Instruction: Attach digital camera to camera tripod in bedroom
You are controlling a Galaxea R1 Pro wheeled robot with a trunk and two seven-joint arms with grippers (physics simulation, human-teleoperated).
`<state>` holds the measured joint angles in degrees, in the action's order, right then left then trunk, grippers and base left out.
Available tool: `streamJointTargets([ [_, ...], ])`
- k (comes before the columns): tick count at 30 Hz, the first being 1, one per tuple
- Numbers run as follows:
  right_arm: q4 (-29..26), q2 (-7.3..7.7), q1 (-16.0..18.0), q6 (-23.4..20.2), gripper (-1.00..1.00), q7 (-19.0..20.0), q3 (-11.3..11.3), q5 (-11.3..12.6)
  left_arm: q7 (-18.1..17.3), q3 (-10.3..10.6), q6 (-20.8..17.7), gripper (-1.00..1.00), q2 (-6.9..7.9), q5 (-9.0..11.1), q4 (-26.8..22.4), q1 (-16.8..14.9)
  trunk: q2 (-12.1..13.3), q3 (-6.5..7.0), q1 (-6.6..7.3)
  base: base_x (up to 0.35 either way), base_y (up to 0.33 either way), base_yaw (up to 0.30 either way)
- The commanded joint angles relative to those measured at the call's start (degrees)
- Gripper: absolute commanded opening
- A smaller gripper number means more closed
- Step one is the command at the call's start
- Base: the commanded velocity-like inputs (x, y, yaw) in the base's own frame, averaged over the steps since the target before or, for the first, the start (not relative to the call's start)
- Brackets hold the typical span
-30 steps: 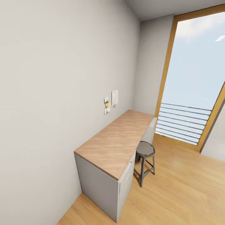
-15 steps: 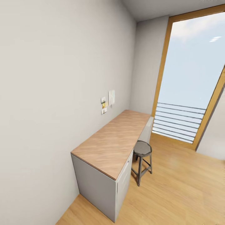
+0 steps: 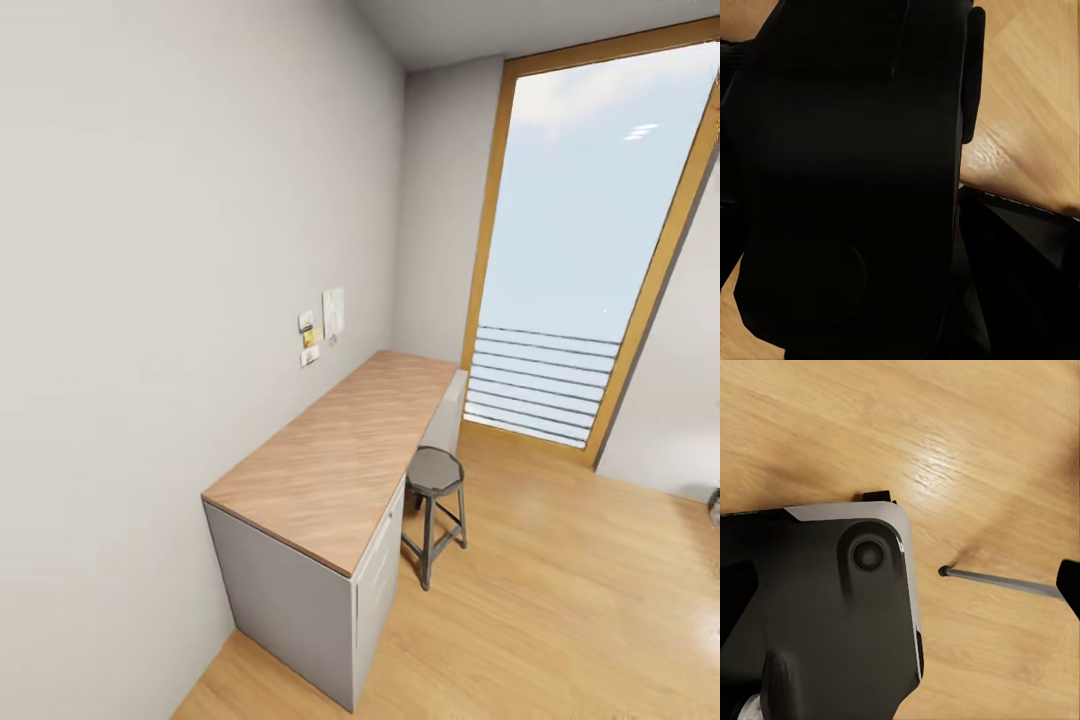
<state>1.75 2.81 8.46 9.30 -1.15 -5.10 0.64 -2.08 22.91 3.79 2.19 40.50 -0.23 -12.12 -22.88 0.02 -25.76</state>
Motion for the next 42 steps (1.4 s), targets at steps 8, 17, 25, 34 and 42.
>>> streamJointTargets([
  [8, 0.19, 0.0, 0.06, 0.37, 1.0, 0.01, -0.43, 0.06, -0.29, 0.51, 0.17, -1.0, 0.01, 0.54, 0.06, -0.01, -0.04, -0.02, -0.02, 0.0, 0.0, -0.149],
  [17, 0.19, 0.0, 0.06, 0.37, 1.0, 0.01, -0.43, 0.06, -0.29, 0.49, 0.17, -1.0, 0.01, 0.54, 0.05, -0.01, -0.04, -0.02, -0.02, 0.0, 0.0, -0.147],
  [25, 0.19, 0.0, 0.06, 0.37, 1.0, 0.01, -0.43, 0.06, -0.29, 0.48, 0.17, -1.0, 0.01, 0.54, 0.05, -0.01, -0.04, -0.02, -0.02, 0.0, 0.0, -0.149],
  [34, 0.19, 0.0, 0.06, 0.37, 1.0, 0.01, -0.43, 0.06, -0.29, 0.48, 0.17, -1.0, 0.01, 0.54, 0.06, -0.01, -0.04, -0.02, -0.02, 0.0, 0.0, -0.152],
  [42, 0.19, 0.0, 0.06, 0.37, 1.0, 0.01, -0.43, 0.06, -0.29, 0.5, 0.17, -1.0, 0.01, 0.54, 0.06, -0.01, -0.04, -0.02, -0.02, 0.0, 0.0, -0.155],
])
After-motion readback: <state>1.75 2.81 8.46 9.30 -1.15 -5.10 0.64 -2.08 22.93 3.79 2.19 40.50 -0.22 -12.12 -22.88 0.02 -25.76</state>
